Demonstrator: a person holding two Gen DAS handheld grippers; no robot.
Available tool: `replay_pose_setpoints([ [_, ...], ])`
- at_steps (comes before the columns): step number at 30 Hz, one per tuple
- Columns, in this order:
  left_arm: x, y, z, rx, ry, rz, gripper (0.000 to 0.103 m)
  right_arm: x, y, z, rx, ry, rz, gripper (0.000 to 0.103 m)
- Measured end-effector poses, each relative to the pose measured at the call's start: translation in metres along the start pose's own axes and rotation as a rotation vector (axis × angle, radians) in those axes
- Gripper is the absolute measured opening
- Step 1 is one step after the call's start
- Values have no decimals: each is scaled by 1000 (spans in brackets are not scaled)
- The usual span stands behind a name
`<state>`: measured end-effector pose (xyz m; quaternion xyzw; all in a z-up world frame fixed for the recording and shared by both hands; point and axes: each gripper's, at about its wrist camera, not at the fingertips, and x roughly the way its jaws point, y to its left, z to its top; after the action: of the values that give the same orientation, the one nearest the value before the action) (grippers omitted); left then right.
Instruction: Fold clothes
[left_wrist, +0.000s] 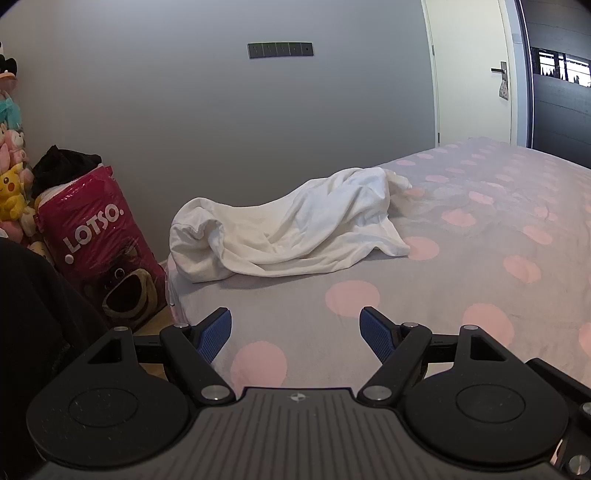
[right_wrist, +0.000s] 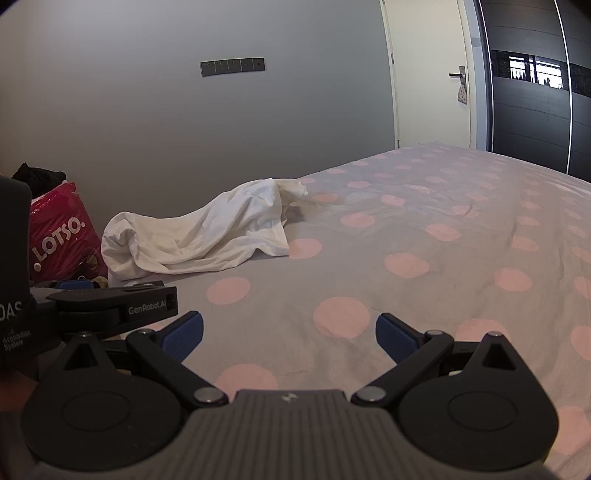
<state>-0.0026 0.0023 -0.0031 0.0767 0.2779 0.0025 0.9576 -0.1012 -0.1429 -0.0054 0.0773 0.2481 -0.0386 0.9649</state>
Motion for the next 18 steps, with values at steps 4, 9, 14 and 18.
replay_pose_setpoints([
  [4,1,0,-1,-2,2,-2,76,1,1,0,-2,2,-2,101],
  [9,2,0,-1,-4,15,-11,76,1,0,-1,-4,6,-6,101],
  [14,6,2,2,-19,35,-74,76,2,-2,-3,-2,15,-20,101],
  [18,15,11,8,-90,78,-155,71,2,-5,-5,1,27,-45,101],
])
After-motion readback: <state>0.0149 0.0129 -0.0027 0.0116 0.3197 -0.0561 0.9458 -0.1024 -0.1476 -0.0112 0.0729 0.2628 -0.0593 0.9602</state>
